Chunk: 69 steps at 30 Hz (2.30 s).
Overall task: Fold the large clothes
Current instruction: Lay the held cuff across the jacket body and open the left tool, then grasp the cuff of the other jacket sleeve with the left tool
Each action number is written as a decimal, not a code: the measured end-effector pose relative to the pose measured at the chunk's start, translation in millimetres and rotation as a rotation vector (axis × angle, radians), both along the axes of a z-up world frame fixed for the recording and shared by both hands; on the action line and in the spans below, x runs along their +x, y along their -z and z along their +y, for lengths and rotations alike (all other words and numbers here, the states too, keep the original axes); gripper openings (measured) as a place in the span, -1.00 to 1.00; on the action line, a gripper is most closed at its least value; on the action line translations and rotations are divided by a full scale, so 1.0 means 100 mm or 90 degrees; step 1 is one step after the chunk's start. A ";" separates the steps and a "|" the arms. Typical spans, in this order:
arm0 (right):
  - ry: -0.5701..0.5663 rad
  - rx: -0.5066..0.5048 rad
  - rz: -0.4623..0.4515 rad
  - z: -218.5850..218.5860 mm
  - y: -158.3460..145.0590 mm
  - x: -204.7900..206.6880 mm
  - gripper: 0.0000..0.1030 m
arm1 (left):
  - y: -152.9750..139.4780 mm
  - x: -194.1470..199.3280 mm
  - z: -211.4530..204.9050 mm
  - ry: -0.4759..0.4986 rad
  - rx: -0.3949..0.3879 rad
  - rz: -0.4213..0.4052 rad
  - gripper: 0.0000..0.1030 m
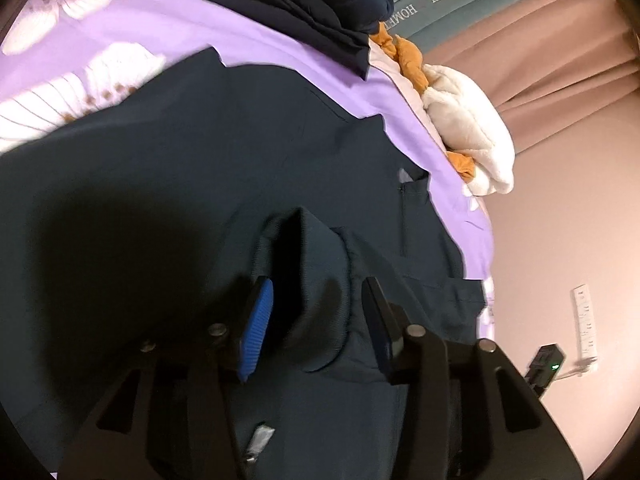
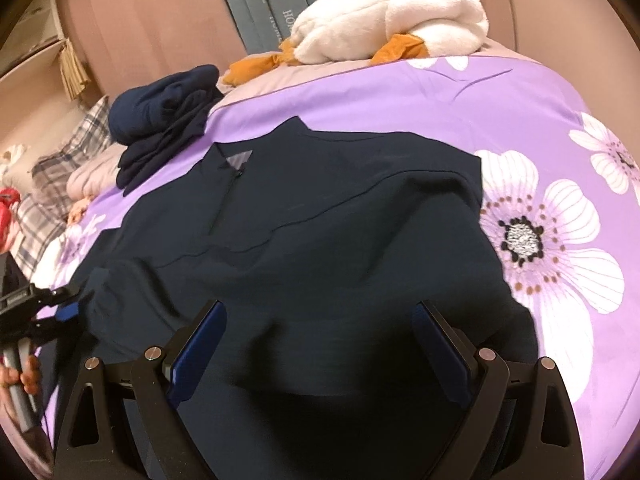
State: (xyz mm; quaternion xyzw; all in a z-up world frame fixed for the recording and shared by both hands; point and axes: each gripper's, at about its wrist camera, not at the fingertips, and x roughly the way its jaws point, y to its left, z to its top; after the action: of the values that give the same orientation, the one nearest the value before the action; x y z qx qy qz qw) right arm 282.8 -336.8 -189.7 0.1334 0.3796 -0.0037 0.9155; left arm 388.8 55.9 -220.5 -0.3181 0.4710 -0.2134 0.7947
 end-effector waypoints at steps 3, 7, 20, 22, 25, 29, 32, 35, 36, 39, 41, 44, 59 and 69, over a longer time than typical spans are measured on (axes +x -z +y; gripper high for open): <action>-0.009 -0.006 0.007 0.07 0.04 0.05 0.84 | -0.01 0.02 -0.11 0.018 0.020 -0.009 -0.93; -0.026 -0.023 0.007 0.16 0.05 0.09 0.84 | -0.05 -0.15 -0.07 0.053 -0.003 -0.045 -0.92; -0.033 -0.164 0.152 0.20 0.20 0.05 0.84 | 0.04 -0.51 0.17 0.082 0.211 -0.003 -1.00; -0.038 -0.162 0.114 0.27 0.06 -0.01 0.84 | -0.11 -0.56 0.11 0.086 0.207 -0.035 -0.93; -0.074 -0.139 0.035 0.49 -0.14 -0.06 0.84 | -0.24 -0.53 -0.03 0.090 0.192 -0.072 -0.78; -0.118 -0.153 0.018 0.91 -0.08 0.09 0.84 | -0.18 -0.36 -0.31 0.098 0.187 -0.079 -0.75; -0.138 -0.195 0.036 1.16 0.11 0.19 0.59 | -0.02 -0.28 -0.50 0.099 0.236 -0.069 -0.74; -0.140 -0.213 0.076 1.28 0.34 0.27 0.57 | 0.16 -0.27 -0.54 0.108 0.255 -0.060 -0.74; -0.138 -0.213 0.066 1.28 0.37 0.27 0.57 | 0.18 -0.29 -0.52 0.106 0.250 -0.064 -0.74; -0.137 -0.197 0.065 1.24 0.34 0.28 0.57 | 0.19 -0.26 -0.41 0.094 0.201 -0.040 -0.73; -0.136 -0.192 0.069 1.21 0.35 0.30 0.57 | 0.18 -0.26 -0.30 0.071 0.150 -0.008 -0.72; -0.119 -0.167 0.069 1.20 0.27 0.20 0.57 | 0.01 -0.49 -0.12 0.039 0.108 -0.009 -0.24; -0.201 -0.061 -0.095 1.36 -0.26 -1.77 0.69 | -0.20 -2.89 1.48 -0.199 0.017 -0.047 0.41; -0.131 0.023 -0.088 1.12 -0.19 -2.12 0.74 | -0.01 -3.45 2.14 -0.333 -0.054 -0.007 0.68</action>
State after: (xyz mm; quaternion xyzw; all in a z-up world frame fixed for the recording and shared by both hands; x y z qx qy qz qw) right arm 71.1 -224.6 -170.4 0.1099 0.3274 0.1060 0.9324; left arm 43.7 270.1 -219.6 -0.4606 0.3590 -0.0218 0.8115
